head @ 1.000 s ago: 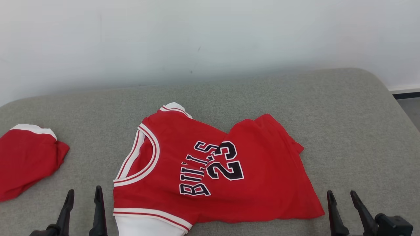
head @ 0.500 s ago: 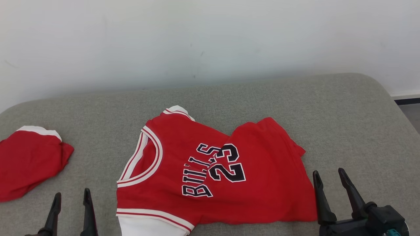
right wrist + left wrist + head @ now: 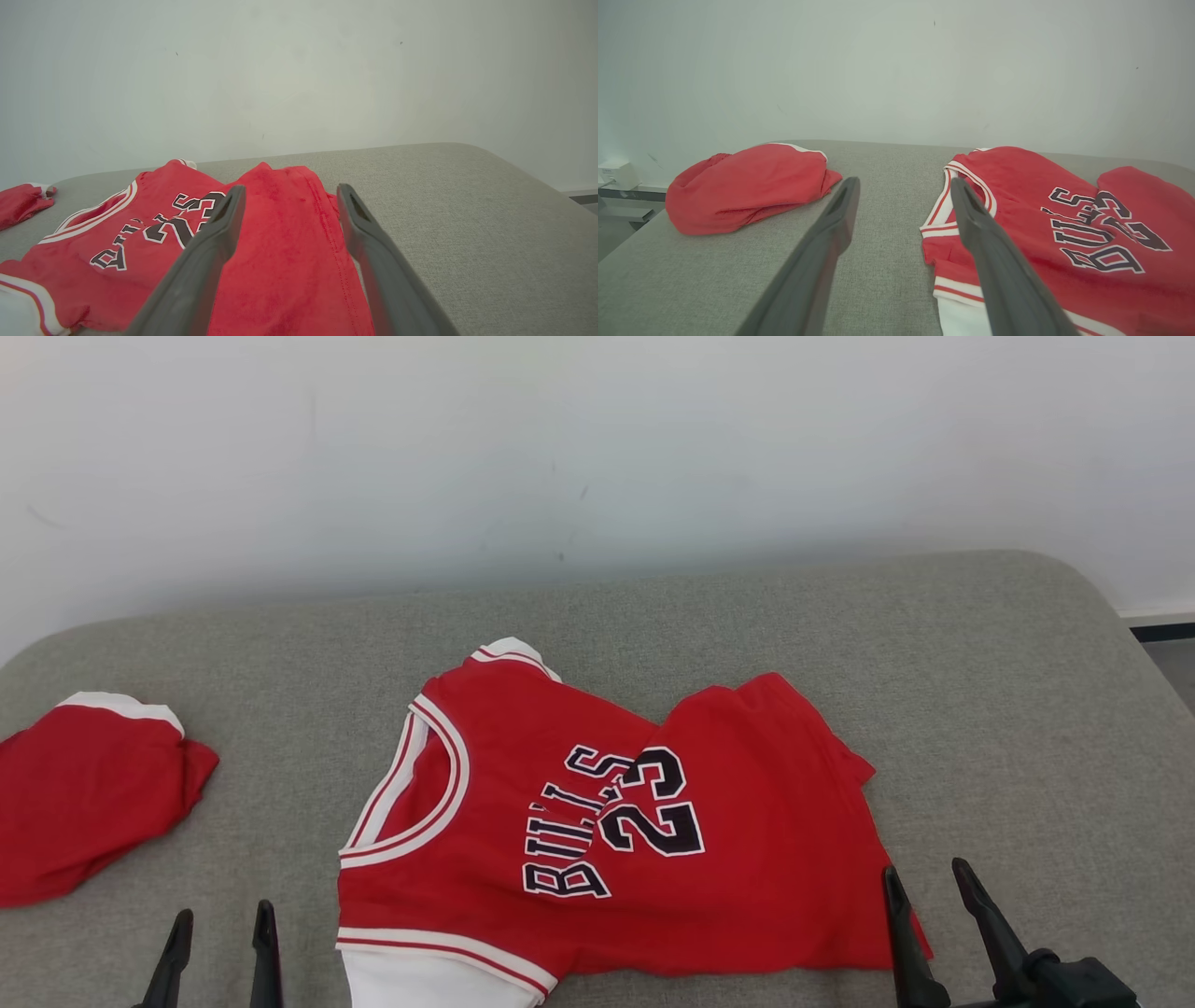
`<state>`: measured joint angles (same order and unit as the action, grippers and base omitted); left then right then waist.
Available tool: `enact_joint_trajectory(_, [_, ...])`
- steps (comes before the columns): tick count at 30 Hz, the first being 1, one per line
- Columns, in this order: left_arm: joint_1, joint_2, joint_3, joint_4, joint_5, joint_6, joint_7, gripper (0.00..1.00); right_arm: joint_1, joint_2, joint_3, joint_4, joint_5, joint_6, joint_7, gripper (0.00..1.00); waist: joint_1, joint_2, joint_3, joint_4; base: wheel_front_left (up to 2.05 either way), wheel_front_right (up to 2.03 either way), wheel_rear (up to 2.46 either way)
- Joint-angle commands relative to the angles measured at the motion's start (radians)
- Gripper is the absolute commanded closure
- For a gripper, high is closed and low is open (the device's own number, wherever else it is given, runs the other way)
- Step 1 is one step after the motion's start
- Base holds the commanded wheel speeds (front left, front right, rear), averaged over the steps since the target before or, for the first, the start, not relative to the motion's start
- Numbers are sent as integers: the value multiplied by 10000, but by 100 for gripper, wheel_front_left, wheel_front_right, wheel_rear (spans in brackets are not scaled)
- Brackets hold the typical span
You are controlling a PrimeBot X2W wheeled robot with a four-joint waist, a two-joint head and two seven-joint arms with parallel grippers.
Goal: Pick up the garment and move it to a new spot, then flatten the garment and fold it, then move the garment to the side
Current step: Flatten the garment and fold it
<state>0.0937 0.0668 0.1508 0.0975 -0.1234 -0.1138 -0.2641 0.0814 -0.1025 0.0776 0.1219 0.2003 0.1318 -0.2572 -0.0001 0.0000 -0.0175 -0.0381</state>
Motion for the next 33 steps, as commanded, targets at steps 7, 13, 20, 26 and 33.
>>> enact_joint_trajectory(7, [165,-19,-151,533,-261,-82,-4,0,-211,-39,-77,548,109,-23,-78,0,1,0,68,-15,0,0,0])
enact_joint_trajectory(13, [269,27,-889,1758,-303,-134,102,0,-567,-328,-350,1859,125,-23,-84,0,1,0,162,72,0,0,0])
enact_joint_trajectory(20, [386,90,-1525,2868,-748,-157,171,0,-878,-443,-616,3189,192,-23,-85,0,1,0,254,136,0,0,0])
enact_joint_trajectory(26, [109,234,-2324,3842,-1304,-150,113,0,-1282,-371,-654,4633,359,-23,-87,0,1,0,369,217,0,0,0])
enact_joint_trajectory(33, [-441,344,-2874,5033,-1885,-152,83,0,-1889,-162,-556,5842,674,-23,-88,0,1,0,598,256,0,0,0])
